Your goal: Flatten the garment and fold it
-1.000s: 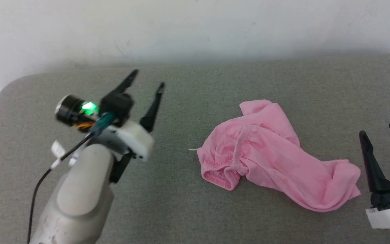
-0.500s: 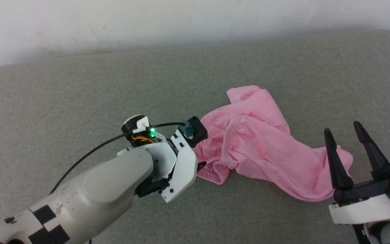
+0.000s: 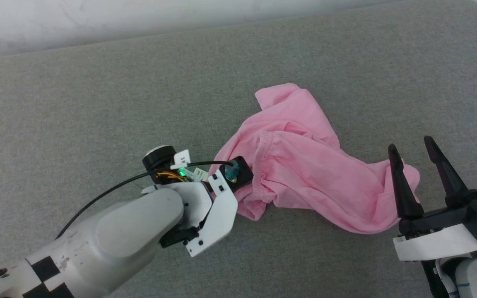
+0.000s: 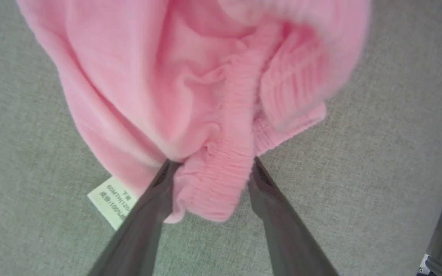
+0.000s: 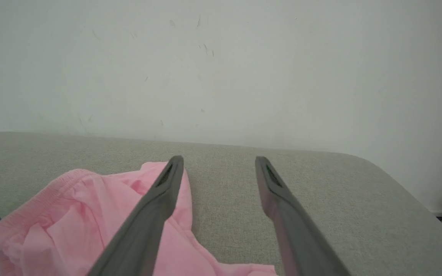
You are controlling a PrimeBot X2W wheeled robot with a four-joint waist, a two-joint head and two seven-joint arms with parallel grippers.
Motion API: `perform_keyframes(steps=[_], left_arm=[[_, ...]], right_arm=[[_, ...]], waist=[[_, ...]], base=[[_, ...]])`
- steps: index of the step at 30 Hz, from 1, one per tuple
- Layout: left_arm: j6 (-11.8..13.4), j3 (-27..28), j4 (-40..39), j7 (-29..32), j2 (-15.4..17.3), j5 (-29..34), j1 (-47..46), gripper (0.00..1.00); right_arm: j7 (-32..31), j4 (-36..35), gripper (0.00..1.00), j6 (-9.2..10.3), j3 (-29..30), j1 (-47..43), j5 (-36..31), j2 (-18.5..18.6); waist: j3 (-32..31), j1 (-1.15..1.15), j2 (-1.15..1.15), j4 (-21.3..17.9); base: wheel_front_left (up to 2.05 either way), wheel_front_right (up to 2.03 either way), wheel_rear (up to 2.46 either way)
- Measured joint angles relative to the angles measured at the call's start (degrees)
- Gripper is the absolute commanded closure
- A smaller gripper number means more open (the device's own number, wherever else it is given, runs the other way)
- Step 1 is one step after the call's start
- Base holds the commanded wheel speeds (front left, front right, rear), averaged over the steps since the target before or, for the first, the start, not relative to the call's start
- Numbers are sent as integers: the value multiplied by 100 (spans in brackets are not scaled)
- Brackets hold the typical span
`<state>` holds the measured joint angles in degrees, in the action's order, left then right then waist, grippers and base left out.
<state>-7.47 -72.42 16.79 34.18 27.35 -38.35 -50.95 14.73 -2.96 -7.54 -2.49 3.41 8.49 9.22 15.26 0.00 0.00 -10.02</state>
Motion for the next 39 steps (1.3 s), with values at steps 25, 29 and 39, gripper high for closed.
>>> perform_keyframes(steps=[25,29,39], left_arm=[[468,347,2755,-2933,1194,-579,-166,0],[448,350,3104,-3356,942,-578,-66,0],[124,327,2399,-3150,999,-653,-502,0]], right_arm=[[0,174,0,0,-12,-142,-21,-116],[0,201,0,0,20,-259,-21,-123],[0,219,0,0,40,-525,-19,-134]], waist=[[-285,0,1,384],[-399,0,1,466],[-767,-2,1,892]], base=[[0,0,0],[0,0,0],[0,0,0]])
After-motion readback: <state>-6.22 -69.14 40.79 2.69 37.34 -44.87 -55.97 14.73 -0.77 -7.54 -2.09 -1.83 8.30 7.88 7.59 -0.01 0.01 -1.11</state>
